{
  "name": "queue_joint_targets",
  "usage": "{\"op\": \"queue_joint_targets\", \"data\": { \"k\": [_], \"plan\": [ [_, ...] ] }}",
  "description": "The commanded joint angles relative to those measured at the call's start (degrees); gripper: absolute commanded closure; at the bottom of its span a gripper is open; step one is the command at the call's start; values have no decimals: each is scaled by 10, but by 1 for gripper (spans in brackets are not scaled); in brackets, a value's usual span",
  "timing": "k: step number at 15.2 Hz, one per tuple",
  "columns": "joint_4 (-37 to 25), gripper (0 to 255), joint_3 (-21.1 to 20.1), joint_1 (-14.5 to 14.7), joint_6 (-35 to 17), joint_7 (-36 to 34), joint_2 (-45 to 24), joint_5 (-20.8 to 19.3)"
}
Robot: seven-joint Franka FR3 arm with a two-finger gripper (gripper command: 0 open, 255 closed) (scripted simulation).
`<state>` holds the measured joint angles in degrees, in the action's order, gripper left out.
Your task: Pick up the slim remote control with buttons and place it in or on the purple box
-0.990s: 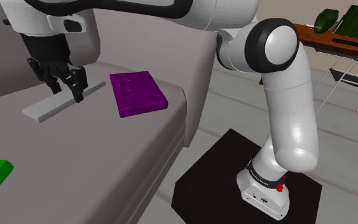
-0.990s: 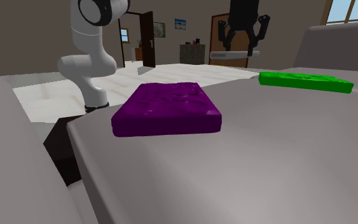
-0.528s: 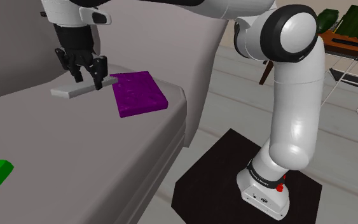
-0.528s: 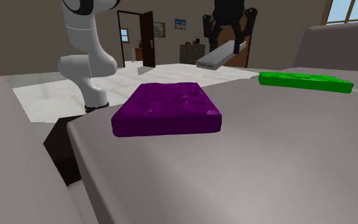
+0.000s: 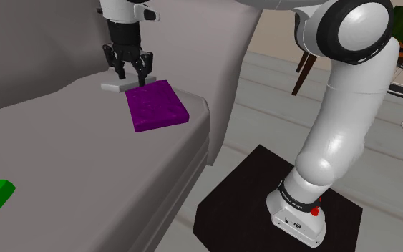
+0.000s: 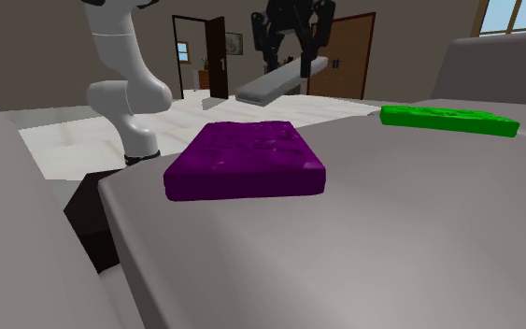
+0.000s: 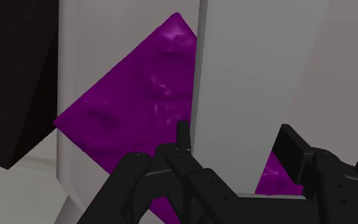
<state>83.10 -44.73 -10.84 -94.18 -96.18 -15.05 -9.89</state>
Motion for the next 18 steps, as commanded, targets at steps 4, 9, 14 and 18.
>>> {"op": "queue_joint_targets", "data": {
  "k": [4, 9, 14, 18],
  "plan": [
    [35, 255, 19, -61, -10, 77, 37, 29],
    [78, 255, 26, -80, -44, 99, 50, 38],
    [118, 255, 27, -83, -83, 99, 52, 39],
    [147, 255, 28, -84, -113, 98, 50, 37]
  ]
}}
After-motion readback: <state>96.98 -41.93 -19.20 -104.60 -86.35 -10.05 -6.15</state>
